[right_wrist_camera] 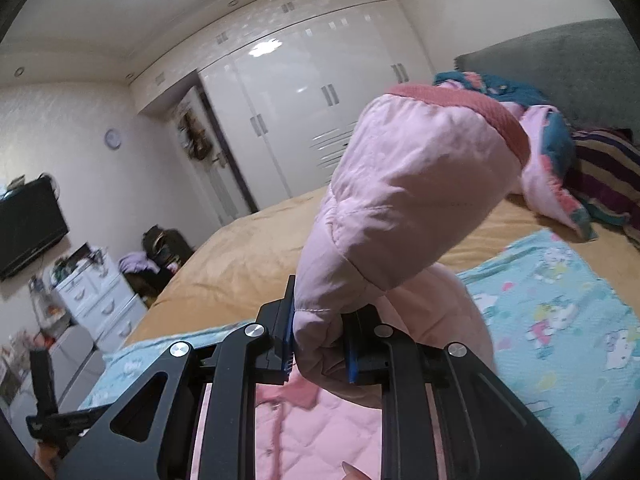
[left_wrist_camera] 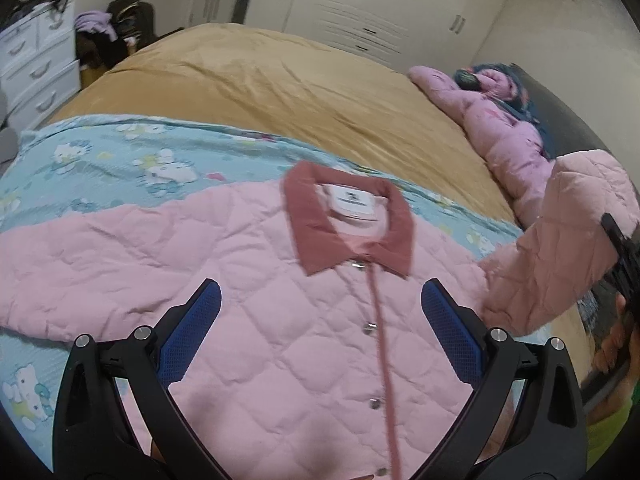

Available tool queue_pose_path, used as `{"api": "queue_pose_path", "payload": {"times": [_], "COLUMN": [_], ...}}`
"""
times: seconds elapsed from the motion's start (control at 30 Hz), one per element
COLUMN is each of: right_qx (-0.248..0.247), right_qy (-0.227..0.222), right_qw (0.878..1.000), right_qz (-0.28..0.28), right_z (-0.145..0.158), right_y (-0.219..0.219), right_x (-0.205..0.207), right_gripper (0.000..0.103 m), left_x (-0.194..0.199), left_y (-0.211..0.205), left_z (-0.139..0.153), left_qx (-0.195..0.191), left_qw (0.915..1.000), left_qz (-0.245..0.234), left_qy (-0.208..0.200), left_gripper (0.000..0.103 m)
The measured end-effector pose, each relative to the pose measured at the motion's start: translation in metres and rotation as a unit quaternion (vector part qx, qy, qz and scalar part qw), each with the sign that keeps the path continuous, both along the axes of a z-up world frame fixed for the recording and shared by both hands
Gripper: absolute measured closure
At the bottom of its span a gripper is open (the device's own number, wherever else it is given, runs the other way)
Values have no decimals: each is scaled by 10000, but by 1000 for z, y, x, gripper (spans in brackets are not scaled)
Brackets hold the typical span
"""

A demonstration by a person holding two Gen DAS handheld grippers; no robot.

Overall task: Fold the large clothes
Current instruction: 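Lift the sleeve with the right tool, fold it across the jacket body, release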

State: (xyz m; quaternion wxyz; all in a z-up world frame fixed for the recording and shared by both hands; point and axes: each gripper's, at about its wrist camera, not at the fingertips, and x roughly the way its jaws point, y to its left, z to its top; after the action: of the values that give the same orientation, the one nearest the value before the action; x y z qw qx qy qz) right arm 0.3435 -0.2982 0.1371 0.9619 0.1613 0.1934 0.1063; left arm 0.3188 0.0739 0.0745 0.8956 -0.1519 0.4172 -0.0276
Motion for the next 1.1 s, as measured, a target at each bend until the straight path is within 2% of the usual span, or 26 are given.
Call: {"api": "queue_pose_path", "payload": {"times": [0.3,0.4,0.53,0.7,0.93,1.1], "right_qx": [-633,-730,-869,-954,-1276,-1435], "right_qy": [105,204,467,822,1234,1393], "right_qw": [9959,9939,9898,9845,9736,9655], "right_qz": [634,797,1030,1220,1438,1670], "right_z": [-17,-32,-60,-92,-132,-152], "right_y": [102,127,161,185,212,225], "right_x": [10,15,20,21,14,4], "right_gripper": [85,85,85,85,84,75], "left_x": [-2,-4,-9,-10,-8,-6], "left_y": [67,75,83,91,96,93], "left_z": [-20,-23,-30,-45,-62,-70], "left_qx": [-221,59,617,911,748,554], "left_qw": [9990,9990,9959,9931,9943,9961], "left_qz": [396,447,661,735,710,605], "left_qy": [61,19,-22,110,285,328], "left_gripper": [9,9,9,9,9,9]}}
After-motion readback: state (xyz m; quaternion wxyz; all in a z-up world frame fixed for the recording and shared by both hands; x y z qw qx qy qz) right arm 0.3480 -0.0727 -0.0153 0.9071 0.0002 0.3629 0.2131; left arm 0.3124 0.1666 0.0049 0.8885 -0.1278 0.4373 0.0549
